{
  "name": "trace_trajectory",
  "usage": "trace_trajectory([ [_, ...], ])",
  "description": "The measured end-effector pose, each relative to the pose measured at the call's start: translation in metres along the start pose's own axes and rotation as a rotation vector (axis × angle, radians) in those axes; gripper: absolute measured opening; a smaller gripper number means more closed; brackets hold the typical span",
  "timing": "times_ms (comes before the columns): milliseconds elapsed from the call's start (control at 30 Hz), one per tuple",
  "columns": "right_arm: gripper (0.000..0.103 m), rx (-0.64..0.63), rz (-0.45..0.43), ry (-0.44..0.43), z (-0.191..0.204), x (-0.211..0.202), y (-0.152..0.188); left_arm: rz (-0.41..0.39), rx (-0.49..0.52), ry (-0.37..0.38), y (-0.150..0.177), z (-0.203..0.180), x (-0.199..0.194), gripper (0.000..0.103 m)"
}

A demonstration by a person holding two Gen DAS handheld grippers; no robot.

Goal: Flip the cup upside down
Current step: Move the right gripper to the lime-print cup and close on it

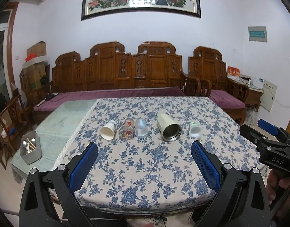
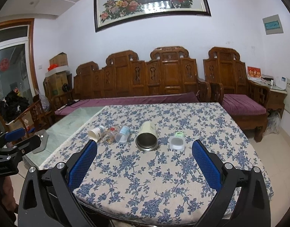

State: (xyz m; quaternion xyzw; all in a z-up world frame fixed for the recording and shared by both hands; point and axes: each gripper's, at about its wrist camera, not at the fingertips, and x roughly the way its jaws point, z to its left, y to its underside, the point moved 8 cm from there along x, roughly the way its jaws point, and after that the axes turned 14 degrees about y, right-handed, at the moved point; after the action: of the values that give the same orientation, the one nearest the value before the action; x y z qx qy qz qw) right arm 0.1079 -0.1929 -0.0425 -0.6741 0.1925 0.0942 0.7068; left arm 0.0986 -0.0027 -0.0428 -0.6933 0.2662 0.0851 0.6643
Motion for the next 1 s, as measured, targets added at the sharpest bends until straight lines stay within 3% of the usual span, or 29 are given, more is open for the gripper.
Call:
trace_trajectory([
  [200,0.095,-0.031,0.075,0.002,-0.002,0.053,0.003,0.075,-0.001,0.039,0.002,0.011,0.044,0.095],
  [633,0.086,-0.064,0.263,0.049,-0.028,0.193,-0.001,0.16,0.003,0.085,-0.013,0.033,0.134,0.095],
  [900,0.069,-0.115,0.387,0.031,-0.035,0.272,0.004,0.271,0.005,0.14,0.01,0.038,0.194,0.095],
  [1000,0.069,-0.133,0.439,0.035,-0.037,0.302,0.008,0.307,-0.003,0.151,0.023,0.041,0.213,0.095],
])
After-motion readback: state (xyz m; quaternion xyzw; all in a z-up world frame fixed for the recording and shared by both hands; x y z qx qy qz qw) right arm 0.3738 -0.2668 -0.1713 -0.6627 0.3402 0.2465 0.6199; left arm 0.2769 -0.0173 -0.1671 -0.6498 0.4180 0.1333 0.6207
